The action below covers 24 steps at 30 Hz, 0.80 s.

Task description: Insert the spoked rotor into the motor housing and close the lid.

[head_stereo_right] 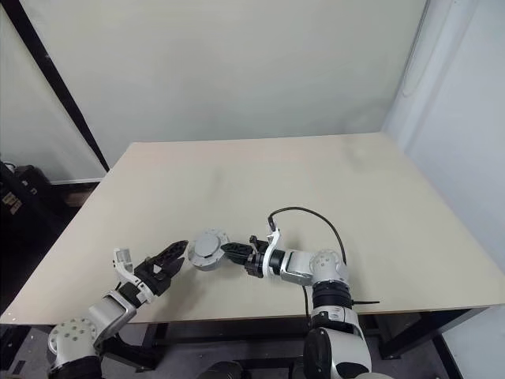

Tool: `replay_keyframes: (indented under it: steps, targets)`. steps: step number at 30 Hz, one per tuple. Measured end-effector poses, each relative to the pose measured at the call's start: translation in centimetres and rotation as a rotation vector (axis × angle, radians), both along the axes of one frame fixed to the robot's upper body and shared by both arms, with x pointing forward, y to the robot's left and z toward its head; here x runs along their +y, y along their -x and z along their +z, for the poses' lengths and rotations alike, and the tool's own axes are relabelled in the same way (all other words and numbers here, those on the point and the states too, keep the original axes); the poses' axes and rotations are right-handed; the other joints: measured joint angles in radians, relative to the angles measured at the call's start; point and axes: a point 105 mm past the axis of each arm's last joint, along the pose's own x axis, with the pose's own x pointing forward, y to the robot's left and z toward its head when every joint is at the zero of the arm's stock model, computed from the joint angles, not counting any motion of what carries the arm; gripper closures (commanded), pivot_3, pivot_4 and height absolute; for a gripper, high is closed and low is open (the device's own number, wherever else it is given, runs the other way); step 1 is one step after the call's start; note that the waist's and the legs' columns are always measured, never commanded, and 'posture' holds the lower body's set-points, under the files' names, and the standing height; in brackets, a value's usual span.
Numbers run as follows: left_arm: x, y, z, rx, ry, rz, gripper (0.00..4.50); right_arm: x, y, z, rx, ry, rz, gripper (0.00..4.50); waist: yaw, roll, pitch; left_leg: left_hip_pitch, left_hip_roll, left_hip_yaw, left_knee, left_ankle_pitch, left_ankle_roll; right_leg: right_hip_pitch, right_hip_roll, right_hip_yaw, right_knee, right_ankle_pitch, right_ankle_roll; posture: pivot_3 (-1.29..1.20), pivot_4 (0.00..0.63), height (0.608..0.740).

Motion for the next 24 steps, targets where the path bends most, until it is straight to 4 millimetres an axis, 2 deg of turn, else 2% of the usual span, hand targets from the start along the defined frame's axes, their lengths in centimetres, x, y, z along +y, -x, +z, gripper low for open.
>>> replay_keyframes:
  steps: [10,13,17,19,22,24]
  targets:
    - [-3.0,0.0,-0.4,0.032,0.11,-0.07,0.0,0.6,0.8,0.1,-0.007,0.023,0.05,3.32,0.0,0.0,0.0,0.0,0.0,0.0,0.0,0.0,0.0,0.0,0.0,0.0,0.0,0.0,0.0,0.0,0.0,0.74]
    - [-3.1,-0.2,-0.1,0.02,0.129,-0.077,0.62,0.6,0.8,0.0,-0.003,0.028,0.05,3.32,0.0,0.0,0.0,0.0,0.0,0.0,0.0,0.0,0.0,0.001,0.0,0.0,0.0,0.0,0.0,0.0,0.0,0.74]
    - [-3.2,-0.2,0.2,0.012,0.166,-0.065,1.93,0.4,0.7,0.3,0.001,-0.009,0.034,3.32,0.0,-0.001,0.0,-0.001,0.0,0.0,0.0,0.0,0.0,0.0,0.0,0.0,0.0,0.0,0.0,0.0,0.0,0.74]
    - [-3.2,-0.3,0.6,-0.003,0.193,-0.055,2.16,0.3,0.6,0.7,0.001,-0.038,0.024,3.32,0.0,-0.001,0.0,-0.001,0.0,0.0,0.0,0.0,0.0,0.001,0.0,0.0,0.0,0.0,0.0,0.0,0.0,0.74]
    - [-3.2,-0.3,0.7,-0.001,0.205,-0.05,2.21,0.3,0.5,0.7,0.003,-0.042,0.02,3.32,0.0,-0.001,0.0,0.0,0.0,0.0,0.0,0.0,0.0,0.001,0.0,0.0,0.0,0.0,0.0,0.0,0.0,0.74]
    - [-3.2,-0.3,0.7,0.004,0.211,-0.045,2.21,0.3,0.5,0.6,0.002,-0.034,0.016,2.58,0.0,-0.001,0.0,0.0,0.0,0.0,0.0,0.0,0.0,0.001,0.0,0.0,0.0,0.0,0.0,0.0,0.0,0.74]
